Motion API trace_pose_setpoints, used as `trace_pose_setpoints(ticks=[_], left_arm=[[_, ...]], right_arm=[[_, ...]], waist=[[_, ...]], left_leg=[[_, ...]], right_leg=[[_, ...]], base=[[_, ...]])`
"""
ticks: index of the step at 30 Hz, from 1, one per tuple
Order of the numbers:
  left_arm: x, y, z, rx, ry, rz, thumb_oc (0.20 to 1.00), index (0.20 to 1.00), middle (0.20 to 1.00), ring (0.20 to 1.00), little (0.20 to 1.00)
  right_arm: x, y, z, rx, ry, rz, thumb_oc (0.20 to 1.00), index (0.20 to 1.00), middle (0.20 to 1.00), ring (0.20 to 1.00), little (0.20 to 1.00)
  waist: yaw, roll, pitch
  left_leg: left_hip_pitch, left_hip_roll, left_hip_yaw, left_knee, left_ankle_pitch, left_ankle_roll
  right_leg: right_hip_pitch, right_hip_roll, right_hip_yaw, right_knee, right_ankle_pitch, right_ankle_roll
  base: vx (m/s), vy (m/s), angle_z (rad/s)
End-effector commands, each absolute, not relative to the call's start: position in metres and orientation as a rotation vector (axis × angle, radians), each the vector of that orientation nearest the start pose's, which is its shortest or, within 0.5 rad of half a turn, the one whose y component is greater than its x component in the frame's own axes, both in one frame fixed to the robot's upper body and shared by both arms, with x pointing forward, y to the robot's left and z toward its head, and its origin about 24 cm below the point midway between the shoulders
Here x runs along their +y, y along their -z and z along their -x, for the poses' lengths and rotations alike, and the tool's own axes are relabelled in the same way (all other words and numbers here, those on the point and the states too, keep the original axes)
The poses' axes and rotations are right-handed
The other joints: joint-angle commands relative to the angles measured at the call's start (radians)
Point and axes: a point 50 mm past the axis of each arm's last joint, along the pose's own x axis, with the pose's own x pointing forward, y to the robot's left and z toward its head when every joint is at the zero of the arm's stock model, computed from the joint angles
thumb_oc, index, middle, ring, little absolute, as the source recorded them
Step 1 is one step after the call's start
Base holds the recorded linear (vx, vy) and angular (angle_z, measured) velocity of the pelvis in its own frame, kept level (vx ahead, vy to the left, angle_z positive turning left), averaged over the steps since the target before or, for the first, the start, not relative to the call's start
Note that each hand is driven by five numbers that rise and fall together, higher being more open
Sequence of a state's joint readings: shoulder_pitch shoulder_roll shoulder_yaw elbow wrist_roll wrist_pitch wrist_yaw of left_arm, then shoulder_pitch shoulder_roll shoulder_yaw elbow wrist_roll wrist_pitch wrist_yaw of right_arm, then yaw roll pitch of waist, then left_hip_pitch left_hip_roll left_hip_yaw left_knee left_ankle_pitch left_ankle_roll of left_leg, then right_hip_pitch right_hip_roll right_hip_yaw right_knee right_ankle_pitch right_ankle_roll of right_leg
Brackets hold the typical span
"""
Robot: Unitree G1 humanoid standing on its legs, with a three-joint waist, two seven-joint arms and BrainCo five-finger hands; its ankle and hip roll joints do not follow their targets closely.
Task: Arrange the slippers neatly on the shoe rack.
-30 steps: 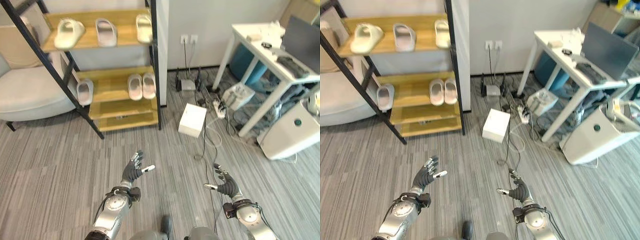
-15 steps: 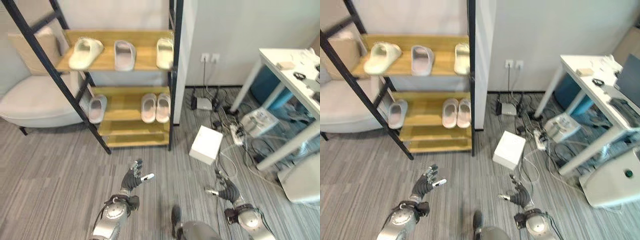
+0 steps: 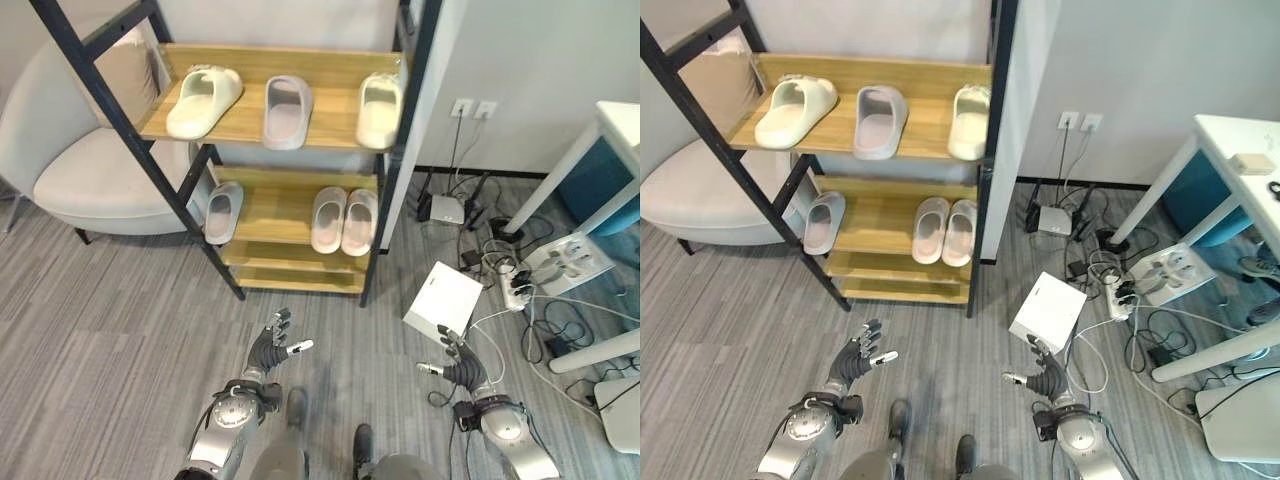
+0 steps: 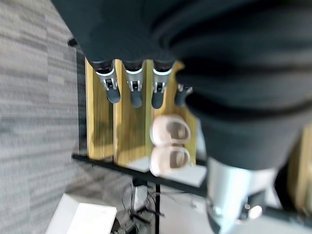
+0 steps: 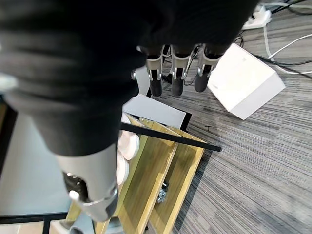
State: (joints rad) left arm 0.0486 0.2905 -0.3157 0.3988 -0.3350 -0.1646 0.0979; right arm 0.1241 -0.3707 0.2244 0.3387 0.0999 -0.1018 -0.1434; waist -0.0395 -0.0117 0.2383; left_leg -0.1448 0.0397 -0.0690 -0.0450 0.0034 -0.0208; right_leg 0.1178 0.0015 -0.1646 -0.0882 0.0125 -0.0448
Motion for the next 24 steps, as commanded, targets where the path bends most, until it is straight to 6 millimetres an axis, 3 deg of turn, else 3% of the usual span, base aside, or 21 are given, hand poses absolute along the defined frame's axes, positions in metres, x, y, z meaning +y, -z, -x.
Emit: trace_pose_setpoints(ticks=[1, 4, 6, 8, 9, 11, 15, 16, 18, 20, 24], left_arm=[[0.17, 0.034, -0.22, 0.248, 0.069, -0.013, 1.0, 1.0, 1.0, 1.0, 1.0], [0.171, 0.034, -0.22, 0.251, 0.074, -0.026, 1.0, 1.0, 1.0, 1.0, 1.0], [0.175, 0.033, -0.222, 0.248, 0.067, -0.045, 1.0, 1.0, 1.0, 1.0, 1.0], [0.176, 0.033, -0.222, 0.249, 0.069, -0.049, 1.0, 1.0, 1.0, 1.0, 1.0], [0.177, 0.033, -0.221, 0.251, 0.079, -0.066, 1.0, 1.0, 1.0, 1.0, 1.0], [0.178, 0.032, -0.22, 0.249, 0.094, -0.073, 1.0, 1.0, 1.0, 1.0, 1.0], [0.179, 0.03, -0.219, 0.242, 0.106, -0.079, 1.0, 1.0, 1.0, 1.0, 1.0], [0.179, 0.031, -0.219, 0.245, 0.106, -0.077, 1.0, 1.0, 1.0, 1.0, 1.0], [0.178, 0.03, -0.22, 0.239, 0.105, -0.074, 1.0, 1.0, 1.0, 1.0, 1.0], [0.177, 0.026, -0.223, 0.223, 0.116, -0.076, 1.0, 1.0, 1.0, 1.0, 1.0], [0.172, 0.032, -0.218, 0.244, 0.122, -0.068, 1.0, 1.0, 1.0, 1.0, 1.0]], right_arm=[[-0.207, 0.034, -0.204, 0.293, -0.004, 0.305, 1.0, 1.0, 1.0, 1.0, 1.0], [-0.2, 0.035, -0.205, 0.297, -0.022, 0.298, 1.0, 1.0, 1.0, 1.0, 1.0], [-0.19, 0.034, -0.21, 0.281, -0.057, 0.292, 1.0, 1.0, 1.0, 1.0, 1.0], [-0.187, 0.033, -0.211, 0.275, -0.064, 0.289, 1.0, 1.0, 1.0, 1.0, 1.0], [-0.181, 0.033, -0.212, 0.272, -0.081, 0.275, 1.0, 1.0, 1.0, 1.0, 1.0], [-0.179, 0.034, -0.21, 0.28, -0.086, 0.266, 1.0, 1.0, 1.0, 1.0, 1.0], [-0.18, 0.034, -0.21, 0.279, -0.087, 0.263, 1.0, 1.0, 1.0, 1.0, 1.0], [-0.18, 0.034, -0.211, 0.28, -0.086, 0.264, 1.0, 1.0, 1.0, 1.0, 1.0], [-0.18, 0.034, -0.212, 0.281, -0.088, 0.266, 1.0, 1.0, 1.0, 1.0, 1.0], [-0.182, 0.033, -0.213, 0.28, -0.084, 0.271, 1.0, 1.0, 1.0, 1.0, 1.0], [-0.185, 0.036, -0.206, 0.294, -0.076, 0.262, 1.0, 1.0, 1.0, 1.0, 1.0]], waist=[[-0.009, -0.033, -0.069], [-0.002, -0.037, -0.078], [0.003, -0.029, -0.082], [0.007, -0.029, -0.079], [0.007, -0.025, -0.073], [0.003, -0.02, -0.063], [0.004, -0.004, -0.052], [0.009, -0.003, -0.042], [0.01, -0.007, -0.033], [0.007, -0.015, -0.032], [0.008, -0.025, -0.059]], left_leg=[[0.08, -0.052, 0.012, -0.042, 0.003, 0.019], [0.111, -0.073, 0.038, -0.042, -0.006, 0.04], [0.146, -0.092, 0.067, -0.036, -0.042, 0.074], [0.158, -0.098, 0.076, -0.034, -0.054, 0.082], [0.188, -0.105, 0.088, -0.041, -0.07, 0.096], [0.212, -0.107, 0.093, -0.042, -0.083, 0.102], [0.231, -0.092, 0.102, -0.042, -0.098, 0.096], [0.241, -0.083, 0.111, -0.042, -0.1, 0.089], [0.251, -0.079, 0.119, -0.042, -0.1, 0.082], [0.255, -0.08, 0.114, -0.03, -0.109, 0.079], [0.291, -0.069, 0.111, -0.029, -0.129, 0.06]], right_leg=[[0.067, -0.065, 0.068, 0.106, -0.203, 0.101], [0.051, -0.098, 0.088, 0.16, -0.19, 0.122], [-0.022, -0.127, 0.096, 0.307, -0.137, 0.141], [-0.041, -0.137, 0.094, 0.361, -0.132, 0.142], [-0.08, -0.149, 0.075, 0.46, -0.097, 0.146], [-0.12, -0.14, 0.075, 0.497, -0.076, 0.138], [-0.133, -0.101, 0.051, 0.386, -0.121, 0.13], [-0.142, -0.073, 0.029, 0.254, -0.125, 0.134], [-0.151, -0.058, 0.025, 0.163, -0.105, 0.141], [-0.129, -0.048, 0.046, 0.107, -0.102, 0.145], [-0.058, -0.034, 0.058, 0.049, -0.093, 0.121]], base=[[0.33, 0.3, -0.23], [0.38, 0.358, -0.38], [0.31, 0.327, -0.46], [0.19, 0.171, -0.23], [0.21, 0.157, -0.01], [0.2, 0.128, -0.02], [0.13, -0.021, -0.03], [0.1, -0.116, -0.08], [0.12, -0.156, -0.13], [0.13, -0.166, -0.14], [0.18, -0.19, 0.07]])
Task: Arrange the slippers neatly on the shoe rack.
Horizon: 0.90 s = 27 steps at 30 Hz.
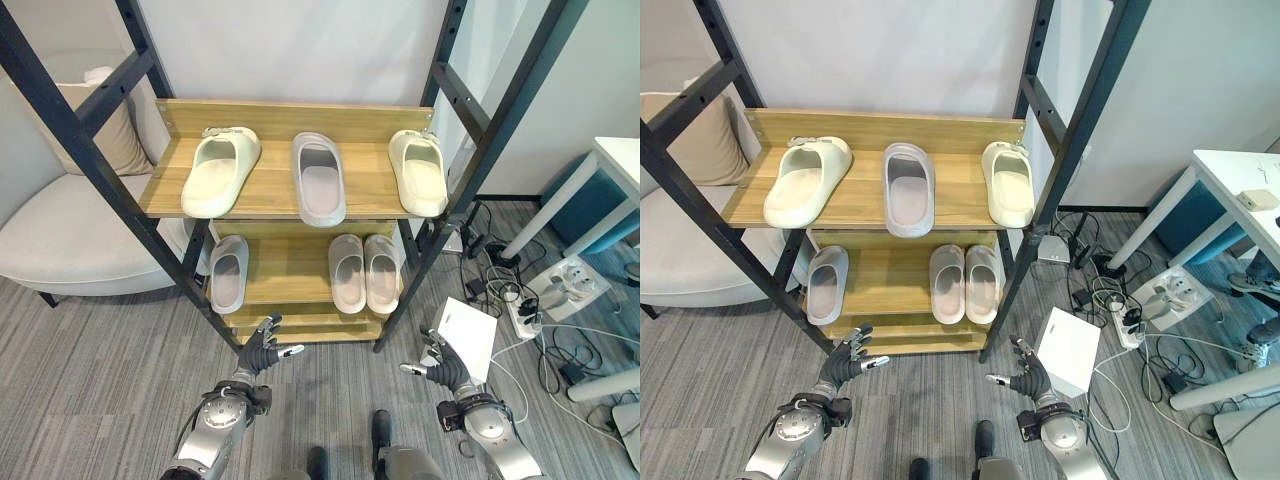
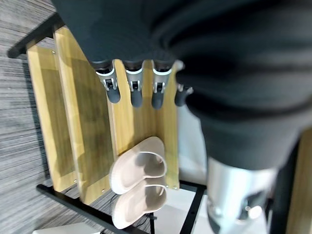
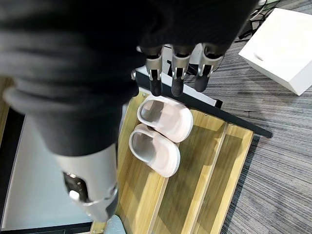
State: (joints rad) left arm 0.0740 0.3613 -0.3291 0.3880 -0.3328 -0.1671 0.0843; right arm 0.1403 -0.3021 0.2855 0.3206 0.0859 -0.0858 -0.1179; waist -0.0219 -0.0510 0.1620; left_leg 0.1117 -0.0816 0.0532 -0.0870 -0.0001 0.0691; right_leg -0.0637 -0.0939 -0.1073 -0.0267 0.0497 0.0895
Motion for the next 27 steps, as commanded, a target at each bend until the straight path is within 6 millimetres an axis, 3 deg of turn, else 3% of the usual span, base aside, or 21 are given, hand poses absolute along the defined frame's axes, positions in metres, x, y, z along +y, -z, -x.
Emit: trace_pose_setpoints(ticks=[1, 5, 6, 8, 9, 10, 12, 14, 15, 17, 23, 27], left_arm=[[0.172, 0.032, -0.218, 0.244, 0.122, -0.068, 1.0, 1.0, 1.0, 1.0, 1.0], [0.167, 0.033, -0.219, 0.248, 0.126, -0.026, 1.0, 1.0, 1.0, 1.0, 1.0], [0.167, 0.03, -0.222, 0.237, 0.115, -0.006, 1.0, 1.0, 1.0, 1.0, 1.0], [0.167, 0.029, -0.221, 0.237, 0.107, 0.005, 1.0, 1.0, 1.0, 1.0, 1.0], [0.167, 0.032, -0.22, 0.25, 0.103, -0.009, 1.0, 1.0, 1.0, 1.0, 1.0], [0.167, 0.033, -0.22, 0.253, 0.099, -0.013, 1.0, 1.0, 1.0, 1.0, 1.0], [0.167, 0.036, -0.219, 0.264, 0.096, -0.009, 1.0, 1.0, 1.0, 1.0, 1.0], [0.167, 0.036, -0.219, 0.264, 0.096, -0.009, 1.0, 1.0, 1.0, 1.0, 1.0], [0.167, 0.035, -0.217, 0.261, 0.114, -0.018, 1.0, 1.0, 1.0, 1.0, 1.0], [0.168, 0.034, -0.217, 0.258, 0.123, -0.03, 1.0, 1.0, 1.0, 1.0, 1.0], [0.172, 0.034, -0.219, 0.258, 0.12, -0.058, 1.0, 1.0, 1.0, 1.0, 1.0], [0.176, 0.031, -0.22, 0.252, 0.121, -0.078, 1.0, 1.0, 1.0, 1.0, 1.0]], right_arm=[[-0.185, 0.036, -0.206, 0.294, -0.076, 0.262, 1.0, 1.0, 1.0, 1.0, 1.0], [-0.193, 0.037, -0.203, 0.301, -0.055, 0.24, 1.0, 1.0, 1.0, 1.0, 1.0], [-0.198, 0.037, -0.204, 0.305, -0.039, 0.245, 1.0, 1.0, 1.0, 1.0, 1.0], [-0.205, 0.038, -0.203, 0.314, -0.016, 0.251, 1.0, 1.0, 1.0, 1.0, 1.0], [-0.21, 0.039, -0.202, 0.321, 0.011, 0.26, 1.0, 1.0, 1.0, 1.0, 1.0], [-0.212, 0.039, -0.202, 0.322, 0.019, 0.269, 1.0, 1.0, 1.0, 1.0, 1.0], [-0.213, 0.041, -0.2, 0.334, 0.014, 0.277, 1.0, 1.0, 1.0, 1.0, 1.0], [-0.213, 0.041, -0.199, 0.334, 0.014, 0.277, 1.0, 1.0, 1.0, 1.0, 1.0], [-0.21, 0.042, -0.199, 0.341, 0.0, 0.28, 1.0, 1.0, 1.0, 1.0, 1.0], [-0.206, 0.043, -0.199, 0.342, -0.008, 0.268, 1.0, 1.0, 1.0, 1.0, 1.0], [-0.193, 0.047, -0.2, 0.357, -0.04, 0.243, 1.0, 1.0, 1.0, 1.0, 1.0], [-0.187, 0.052, -0.2, 0.376, -0.053, 0.238, 1.0, 1.0, 1.0, 1.0, 1.0]], waist=[[-0.01, 0.015, 0.018], [-0.012, 0.002, 0.028], [-0.002, -0.004, 0.05], [-0.005, -0.013, 0.044], [-0.012, -0.014, 0.042], [-0.016, -0.01, 0.043], [-0.024, 0.01, 0.026], [-0.024, 0.01, 0.026], [-0.024, 0.02, 0.005], [-0.019, 0.02, -0.003], [-0.002, 0.012, -0.012], [0.01, 0.025, -0.001]], left_leg=[[0.035, 0.053, -0.012, 0.013, -0.126, -0.03], [-0.021, 0.06, -0.026, 0.185, -0.17, -0.058], [-0.079, 0.049, -0.053, 0.293, -0.149, -0.077], [-0.111, 0.08, -0.072, 0.187, -0.122, -0.07], [-0.141, 0.113, -0.087, 0.061, -0.057, -0.07], [-0.145, 0.118, -0.097, 0.008, -0.037, -0.074], [-0.138, 0.126, -0.106, 0.0, -0.029, -0.089], [-0.139, 0.126, -0.106, 0.0, -0.029, -0.089], [-0.106, 0.107, -0.096, 0.0, -0.03, -0.078], [-0.084, 0.094, -0.076, 0.0, -0.041, -0.066], [-0.059, 0.066, -0.032, 0.0, -0.084, -0.028], [-0.035, 0.047, -0.01, 0.0, -0.113, 0.003]], right_leg=[[0.125, 0.062, 0.0, -0.013, -0.129, -0.013], [0.164, 0.066, -0.008, -0.018, -0.158, -0.041], [0.175, 0.064, -0.008, -0.012, -0.169, -0.055], [0.18, 0.053, -0.027, -0.006, -0.188, -0.057], [0.183, 0.046, -0.049, 0.007, -0.213, -0.062], [0.189, 0.044, -0.052, 0.011, -0.223, -0.062], [0.194, 0.042, -0.051, 0.021, -0.227, -0.053], [0.193, 0.042, -0.052, 0.022, -0.228, -0.053], [0.205, 0.01, -0.037, 0.042, -0.21, -0.034], [0.206, -0.009, -0.024, 0.049, -0.195, -0.017], [0.191, -0.044, -0.009, 0.053, -0.154, 0.021], [0.133, -0.069, -0.027, 0.168, -0.103, 0.048]], base=[[0.13, -0.151, -0.02], [0.1, -0.176, 0.24], [0.05, -0.052, 0.3], [0.11, 0.002, 0.2], [0.13, 0.109, 0.25], [0.1, 0.104, 0.49], [0.16, 0.208, 0.41], [0.21, 0.253, 0.03], [0.27, 0.328, -0.13], [0.29, 0.366, -0.13], [0.16, 0.258, -0.28], [0.08, 0.225, -0.15]])
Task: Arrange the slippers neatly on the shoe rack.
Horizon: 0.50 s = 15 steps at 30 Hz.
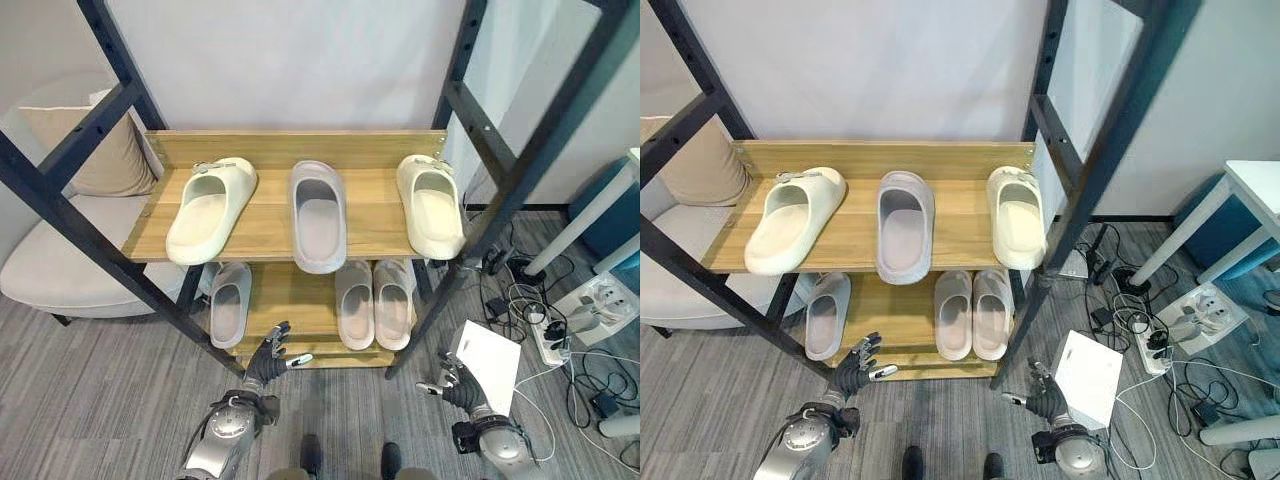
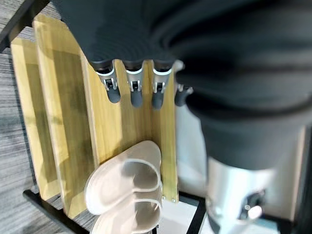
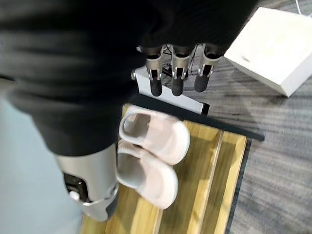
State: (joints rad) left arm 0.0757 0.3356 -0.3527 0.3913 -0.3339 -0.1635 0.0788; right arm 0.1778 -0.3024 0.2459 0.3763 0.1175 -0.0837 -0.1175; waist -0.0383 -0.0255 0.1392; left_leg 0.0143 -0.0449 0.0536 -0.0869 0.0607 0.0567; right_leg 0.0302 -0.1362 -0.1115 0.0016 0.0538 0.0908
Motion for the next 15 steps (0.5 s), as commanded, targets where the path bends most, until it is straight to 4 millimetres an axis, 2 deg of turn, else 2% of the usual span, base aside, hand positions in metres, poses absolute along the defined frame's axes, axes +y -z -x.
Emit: trace_pose_setpoints(ticks=[1, 3, 4, 7, 15], left_arm=[[0.178, 0.032, -0.22, 0.255, 0.115, -0.079, 1.0, 1.0, 1.0, 1.0, 1.0], [0.179, 0.032, -0.219, 0.257, 0.111, -0.079, 1.0, 1.0, 1.0, 1.0, 1.0], [0.18, 0.03, -0.221, 0.252, 0.129, -0.091, 1.0, 1.0, 1.0, 1.0, 1.0], [0.177, 0.035, -0.218, 0.265, 0.127, -0.077, 1.0, 1.0, 1.0, 1.0, 1.0], [0.167, 0.037, -0.217, 0.271, 0.154, -0.082, 1.0, 1.0, 1.0, 1.0, 1.0]], right_arm=[[-0.185, 0.052, -0.2, 0.373, -0.06, 0.236, 1.0, 1.0, 1.0, 1.0, 1.0], [-0.183, 0.052, -0.201, 0.37, -0.066, 0.238, 1.0, 1.0, 1.0, 1.0, 1.0], [-0.181, 0.046, -0.207, 0.341, -0.083, 0.26, 1.0, 1.0, 1.0, 1.0, 1.0], [-0.18, 0.044, -0.207, 0.323, -0.104, 0.303, 1.0, 1.0, 1.0, 1.0, 1.0], [-0.162, 0.023, -0.215, 0.187, -0.218, 0.469, 1.0, 1.0, 1.0, 1.0, 1.0]], waist=[[0.031, 0.002, 0.027], [0.037, 0.002, 0.03], [0.037, -0.004, 0.041], [0.042, -0.007, 0.023], [0.039, -0.004, 0.004]], left_leg=[[0.068, 0.015, -0.004, 0.0, -0.178, 0.016], [0.072, 0.018, 0.004, 0.0, -0.178, 0.015], [0.068, 0.018, 0.009, 0.0, -0.163, 0.006], [0.078, 0.018, 0.01, 0.0, -0.17, 0.001], [0.104, 0.021, -0.013, 0.0, -0.179, -0.005]], right_leg=[[0.022, -0.023, -0.037, 0.17, -0.115, 0.043], [0.01, -0.018, -0.052, 0.172, -0.117, 0.041], [0.023, 0.017, -0.075, 0.056, -0.143, 0.022], [0.066, 0.034, -0.05, -0.01, -0.142, 0.015], [0.127, 0.041, -0.065, -0.059, -0.15, 0.005]], base=[[0.02, 0.083, -0.22], [-0.02, -0.036, -0.15], [-0.03, -0.1, -0.15], [0.02, -0.073, -0.07], [0.02, -0.032, 0.06]])
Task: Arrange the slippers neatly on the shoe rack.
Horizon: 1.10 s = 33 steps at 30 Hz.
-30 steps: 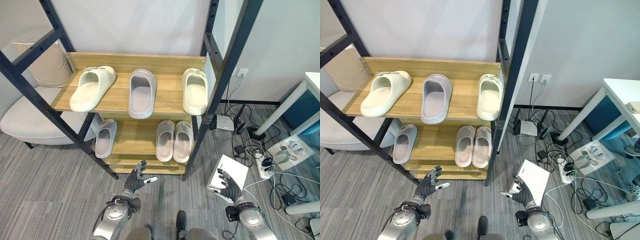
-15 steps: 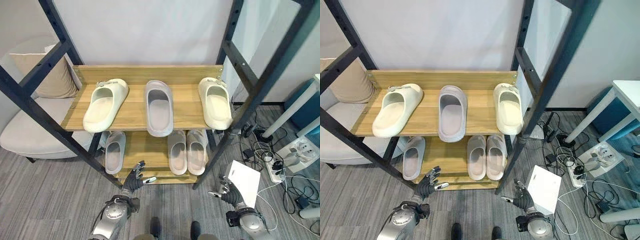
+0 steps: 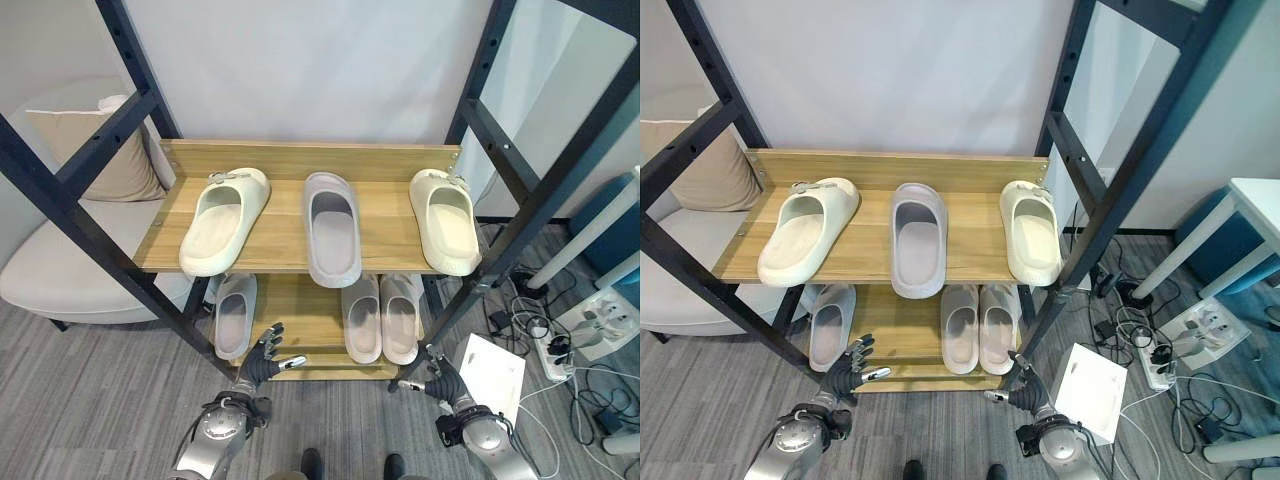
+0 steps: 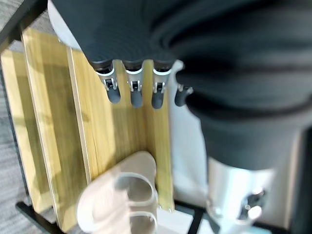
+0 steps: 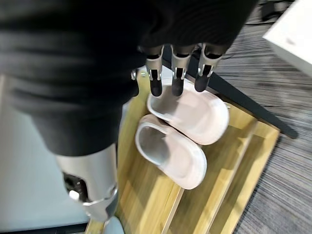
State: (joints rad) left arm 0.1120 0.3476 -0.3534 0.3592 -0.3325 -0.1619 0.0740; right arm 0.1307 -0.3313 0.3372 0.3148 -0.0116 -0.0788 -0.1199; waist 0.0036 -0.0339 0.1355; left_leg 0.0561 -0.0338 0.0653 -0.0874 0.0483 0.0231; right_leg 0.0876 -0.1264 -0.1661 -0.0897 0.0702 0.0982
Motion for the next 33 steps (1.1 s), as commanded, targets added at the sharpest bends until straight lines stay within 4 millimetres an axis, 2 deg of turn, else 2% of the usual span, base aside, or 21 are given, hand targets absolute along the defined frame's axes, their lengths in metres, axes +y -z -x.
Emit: trace_pose_setpoints(ticks=[1, 3, 6, 7, 9, 12, 13, 18, 23, 24, 25, 26, 29, 33], left_arm=[[0.165, 0.037, -0.217, 0.267, 0.155, -0.086, 1.0, 1.0, 1.0, 1.0, 1.0], [0.163, 0.037, -0.218, 0.259, 0.152, -0.088, 1.0, 1.0, 1.0, 1.0, 1.0], [0.16, 0.036, -0.22, 0.242, 0.14, -0.101, 1.0, 1.0, 1.0, 1.0, 1.0], [0.157, 0.033, -0.221, 0.206, 0.114, -0.127, 1.0, 1.0, 1.0, 1.0, 1.0], [0.155, 0.032, -0.218, 0.19, 0.11, -0.143, 1.0, 1.0, 1.0, 1.0, 1.0], [0.154, 0.033, -0.217, 0.188, 0.111, -0.149, 1.0, 1.0, 1.0, 1.0, 1.0], [0.149, 0.032, -0.216, 0.186, 0.126, -0.15, 1.0, 1.0, 1.0, 1.0, 1.0], [0.144, 0.03, -0.219, 0.176, 0.131, -0.131, 1.0, 1.0, 1.0, 1.0, 1.0], [0.142, 0.029, -0.221, 0.179, 0.137, -0.11, 1.0, 1.0, 1.0, 1.0, 1.0], [0.143, 0.029, -0.222, 0.177, 0.136, -0.11, 1.0, 1.0, 1.0, 1.0, 1.0], [0.143, 0.031, -0.222, 0.188, 0.133, -0.097, 1.0, 1.0, 1.0, 1.0, 1.0], [0.143, 0.03, -0.223, 0.186, 0.132, -0.097, 1.0, 1.0, 1.0, 1.0, 1.0], [0.144, 0.031, -0.223, 0.194, 0.141, -0.078, 1.0, 1.0, 1.0, 1.0, 1.0], [0.149, 0.031, -0.224, 0.195, 0.139, -0.064, 1.0, 1.0, 1.0, 1.0, 1.0]], right_arm=[[-0.158, 0.016, -0.217, 0.142, -0.238, 0.502, 1.0, 1.0, 1.0, 1.0, 1.0], [-0.151, 0.003, -0.219, 0.052, -0.271, 0.581, 1.0, 1.0, 1.0, 1.0, 1.0], [-0.142, -0.031, -0.219, -0.163, -0.286, 0.731, 1.0, 1.0, 1.0, 1.0, 1.0], [-0.139, -0.069, -0.205, -0.435, -0.214, 0.869, 1.0, 1.0, 1.0, 1.0, 1.0], [-0.137, -0.089, -0.198, -0.613, -0.124, 0.934, 1.0, 1.0, 1.0, 1.0, 1.0], [-0.136, -0.097, -0.199, -0.678, -0.084, 0.948, 1.0, 1.0, 1.0, 1.0, 1.0], [-0.13, -0.123, -0.205, -0.85, 0.019, 0.946, 1.0, 1.0, 1.0, 1.0, 1.0], [-0.116, -0.171, -0.228, -1.085, 0.173, 0.89, 1.0, 1.0, 1.0, 1.0, 1.0], [-0.103, -0.209, -0.247, -1.212, 0.25, 0.854, 1.0, 1.0, 1.0, 1.0, 1.0], [-0.103, -0.21, -0.247, -1.213, 0.251, 0.854, 1.0, 1.0, 1.0, 1.0, 1.0], [-0.097, -0.22, -0.258, -1.217, 0.256, 0.83, 1.0, 1.0, 1.0, 1.0, 1.0], [-0.096, -0.22, -0.258, -1.219, 0.256, 0.828, 1.0, 1.0, 1.0, 1.0, 1.0], [-0.089, -0.226, -0.279, -1.166, 0.253, 0.813, 1.0, 1.0, 1.0, 1.0, 1.0], [-0.091, -0.217, -0.305, -1.037, 0.252, 0.848, 1.0, 1.0, 1.0, 1.0, 1.0]], waist=[[-0.003, 0.005, 0.007], [-0.006, 0.008, 0.006], [-0.015, 0.012, 0.009], [-0.032, 0.021, 0.01], [-0.035, 0.025, 0.003], [-0.034, 0.027, 0.001], [-0.025, 0.028, -0.01], [0.001, 0.028, -0.026], [0.035, 0.024, -0.03], [0.034, 0.024, -0.029], [0.055, 0.019, -0.031], [0.053, 0.018, -0.03], [0.096, 0.005, -0.031], [0.142, -0.013, -0.028]], left_leg=[[0.064, 0.009, -0.027, 0.0, -0.167, 0.028], [0.066, 0.008, -0.028, 0.0, -0.169, 0.028], [0.067, 0.009, -0.026, 0.0, -0.171, 0.029], [0.072, 0.011, -0.016, 0.0, -0.176, 0.03], [0.072, 0.013, -0.007, 0.0, -0.178, 0.03], [0.073, 0.014, -0.006, 0.0, -0.178, 0.03], [0.075, 0.014, -0.006, 0.0, -0.179, 0.029], [0.078, 0.01, -0.021, 0.0, -0.183, 0.032], [0.079, 0.004, -0.042, 0.0, -0.184, 0.037], [0.079, 0.004, -0.042, 0.0, -0.184, 0.037], [0.075, 0.001, -0.052, 0.0, -0.182, 0.039], [0.075, 0.001, -0.053, 0.0, -0.182, 0.039], [0.068, -0.005, -0.073, 0.0, -0.18, 0.042], [0.057, -0.014, -0.097, 0.0, -0.179, 0.045]], right_leg=[[0.073, 0.031, -0.011, 0.031, -0.168, -0.002], [0.077, 0.03, -0.011, 0.031, -0.169, -0.001], [0.071, 0.029, -0.007, 0.042, -0.171, 0.001], [0.064, 0.027, 0.002, 0.051, -0.171, 0.006], [0.062, 0.027, 0.005, 0.048, -0.168, 0.011], [0.062, 0.027, 0.007, 0.047, -0.168, 0.012], [0.063, 0.026, 0.006, 0.047, -0.169, 0.014], [0.071, 0.025, 0.002, 0.05, -0.174, 0.012], [0.073, 0.024, -0.006, 0.056, -0.173, 0.01], [0.073, 0.023, -0.006, 0.056, -0.173, 0.01], [0.072, 0.023, -0.013, 0.06, -0.171, 0.01], [0.072, 0.023, -0.013, 0.061, -0.171, 0.01], [0.071, 0.021, -0.025, 0.065, -0.168, 0.012], [0.072, 0.018, -0.047, 0.062, -0.164, 0.016]], base=[[0.0, 0.0, 0.0], [0.0, 0.0, 0.0], [-0.01, 0.013, 0.0], [-0.03, 0.037, 0.0], [-0.01, 0.023, -0.07], [0.0, 0.004, -0.04], [0.0, 0.0, 0.0], [0.01, 0.014, 0.02], [0.01, 0.03, 0.08], [0.02, 0.035, 0.09], [0.01, 0.026, 0.15], [0.02, 0.042, 0.17], [0.04, 0.044, 0.09], [0.05, 0.043, 0.22]])
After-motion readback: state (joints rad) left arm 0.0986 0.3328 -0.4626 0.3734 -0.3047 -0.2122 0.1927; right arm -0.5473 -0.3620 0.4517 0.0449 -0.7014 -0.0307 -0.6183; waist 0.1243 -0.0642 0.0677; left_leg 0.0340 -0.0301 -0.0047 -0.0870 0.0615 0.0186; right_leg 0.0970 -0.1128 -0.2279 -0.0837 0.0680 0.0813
